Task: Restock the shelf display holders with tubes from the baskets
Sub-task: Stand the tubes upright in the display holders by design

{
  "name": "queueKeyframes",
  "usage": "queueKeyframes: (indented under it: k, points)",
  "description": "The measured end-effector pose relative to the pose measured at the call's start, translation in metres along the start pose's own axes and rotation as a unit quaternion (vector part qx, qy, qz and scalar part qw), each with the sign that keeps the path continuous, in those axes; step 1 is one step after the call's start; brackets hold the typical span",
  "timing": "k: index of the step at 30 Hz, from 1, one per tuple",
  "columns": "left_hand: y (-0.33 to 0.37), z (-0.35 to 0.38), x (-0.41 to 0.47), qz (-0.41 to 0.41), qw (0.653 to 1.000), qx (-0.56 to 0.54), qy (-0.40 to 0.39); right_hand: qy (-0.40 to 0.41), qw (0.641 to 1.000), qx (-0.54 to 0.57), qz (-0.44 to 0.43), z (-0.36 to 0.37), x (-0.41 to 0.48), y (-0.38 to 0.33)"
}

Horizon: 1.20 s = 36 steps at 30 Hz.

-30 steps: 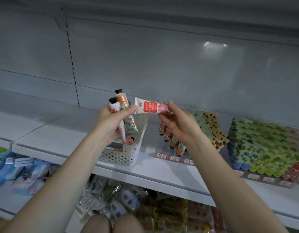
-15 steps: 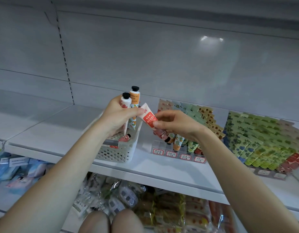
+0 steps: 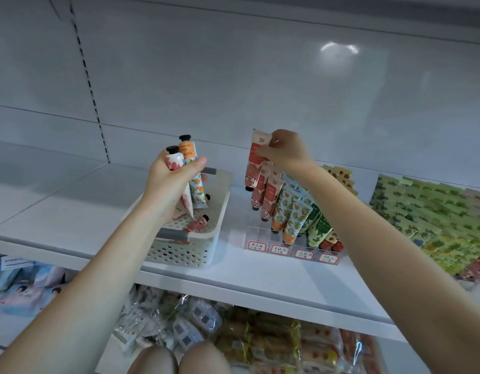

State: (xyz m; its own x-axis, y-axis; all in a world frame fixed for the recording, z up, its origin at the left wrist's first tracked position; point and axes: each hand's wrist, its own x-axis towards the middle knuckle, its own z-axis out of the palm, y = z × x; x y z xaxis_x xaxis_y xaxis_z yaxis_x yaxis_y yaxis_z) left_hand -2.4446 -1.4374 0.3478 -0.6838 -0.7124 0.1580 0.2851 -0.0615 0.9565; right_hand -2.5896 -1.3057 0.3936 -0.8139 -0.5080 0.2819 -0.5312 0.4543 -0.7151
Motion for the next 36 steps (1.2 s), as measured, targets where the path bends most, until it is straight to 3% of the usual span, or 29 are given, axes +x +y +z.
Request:
queueKeyframes:
  k: [7, 13, 21, 36]
  points:
    - [-0.010, -0.006, 0.008, -0.003, 1.000, 0.006, 0.001, -0.042, 0.975, -0.218, -0.032, 0.019, -0.003, 0.015]
    - [-0.014, -0.007, 0.009, -0.008, 1.000, -0.001, -0.007, -0.002, 0.930, -0.359, -0.078, 0.030, -0.009, 0.025]
    - [-0.019, -0.007, 0.011, -0.014, 1.000, 0.003, -0.008, 0.005, 0.895, -0.437, -0.095, 0.029, -0.010, 0.027]
    - [-0.022, 0.011, 0.013, -0.009, 1.000, 0.016, -0.020, 0.014, 0.892, -0.447, -0.069, 0.034, -0.005, 0.032]
